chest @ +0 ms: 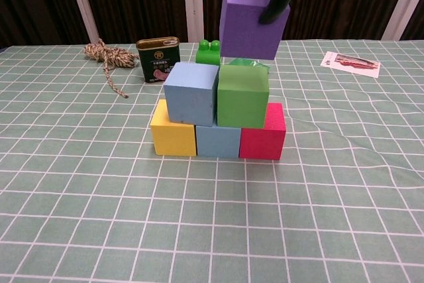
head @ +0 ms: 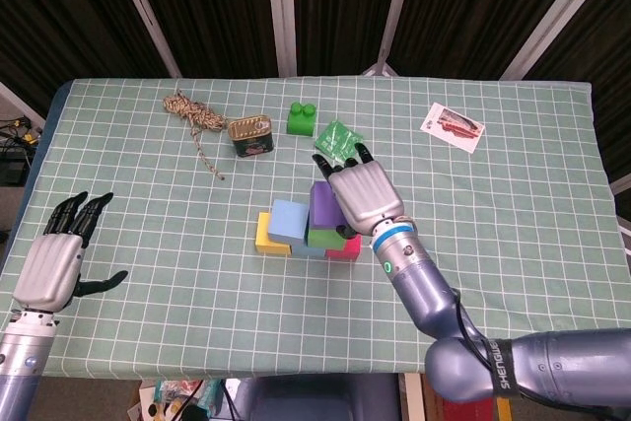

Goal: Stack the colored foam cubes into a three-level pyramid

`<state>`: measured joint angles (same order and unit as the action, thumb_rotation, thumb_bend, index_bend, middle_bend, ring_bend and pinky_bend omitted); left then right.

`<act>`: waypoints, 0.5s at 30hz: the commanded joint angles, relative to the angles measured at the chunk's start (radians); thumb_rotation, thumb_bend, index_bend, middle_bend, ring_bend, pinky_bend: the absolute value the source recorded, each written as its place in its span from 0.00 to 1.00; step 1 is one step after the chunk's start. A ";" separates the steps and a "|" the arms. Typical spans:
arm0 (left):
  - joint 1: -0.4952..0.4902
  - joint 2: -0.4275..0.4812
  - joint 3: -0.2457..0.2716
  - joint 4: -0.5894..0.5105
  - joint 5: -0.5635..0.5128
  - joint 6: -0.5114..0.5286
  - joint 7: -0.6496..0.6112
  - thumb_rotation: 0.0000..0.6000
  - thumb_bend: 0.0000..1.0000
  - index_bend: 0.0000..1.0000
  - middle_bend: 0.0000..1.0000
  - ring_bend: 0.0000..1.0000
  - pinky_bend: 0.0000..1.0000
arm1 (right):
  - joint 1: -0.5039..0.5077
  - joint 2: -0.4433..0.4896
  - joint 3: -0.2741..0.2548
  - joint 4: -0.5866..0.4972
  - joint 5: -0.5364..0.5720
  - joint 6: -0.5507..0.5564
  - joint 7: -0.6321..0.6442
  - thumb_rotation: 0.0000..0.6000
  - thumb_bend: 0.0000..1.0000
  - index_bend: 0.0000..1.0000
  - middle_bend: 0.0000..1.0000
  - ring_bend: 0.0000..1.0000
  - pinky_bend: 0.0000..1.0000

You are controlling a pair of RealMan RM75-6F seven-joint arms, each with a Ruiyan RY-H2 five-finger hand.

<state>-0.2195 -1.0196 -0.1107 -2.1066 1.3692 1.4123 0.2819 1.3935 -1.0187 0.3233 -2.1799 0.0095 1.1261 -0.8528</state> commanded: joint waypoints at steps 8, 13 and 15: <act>0.003 0.011 -0.011 0.013 0.008 0.021 -0.001 1.00 0.06 0.06 0.11 0.01 0.03 | 0.174 -0.102 0.055 0.116 0.312 0.087 -0.141 1.00 0.25 0.00 0.49 0.26 0.00; 0.003 0.012 -0.015 0.010 0.009 0.028 -0.005 1.00 0.06 0.06 0.11 0.01 0.03 | 0.200 -0.116 0.081 0.132 0.380 0.099 -0.173 1.00 0.25 0.00 0.49 0.26 0.00; 0.003 0.013 -0.015 0.010 0.008 0.027 -0.007 1.00 0.06 0.06 0.11 0.01 0.03 | 0.205 -0.120 0.086 0.138 0.394 0.102 -0.182 1.00 0.25 0.00 0.49 0.26 0.00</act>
<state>-0.2165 -1.0066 -0.1257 -2.0965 1.3774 1.4396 0.2754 1.5937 -1.1346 0.4053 -2.0467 0.3968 1.2242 -1.0290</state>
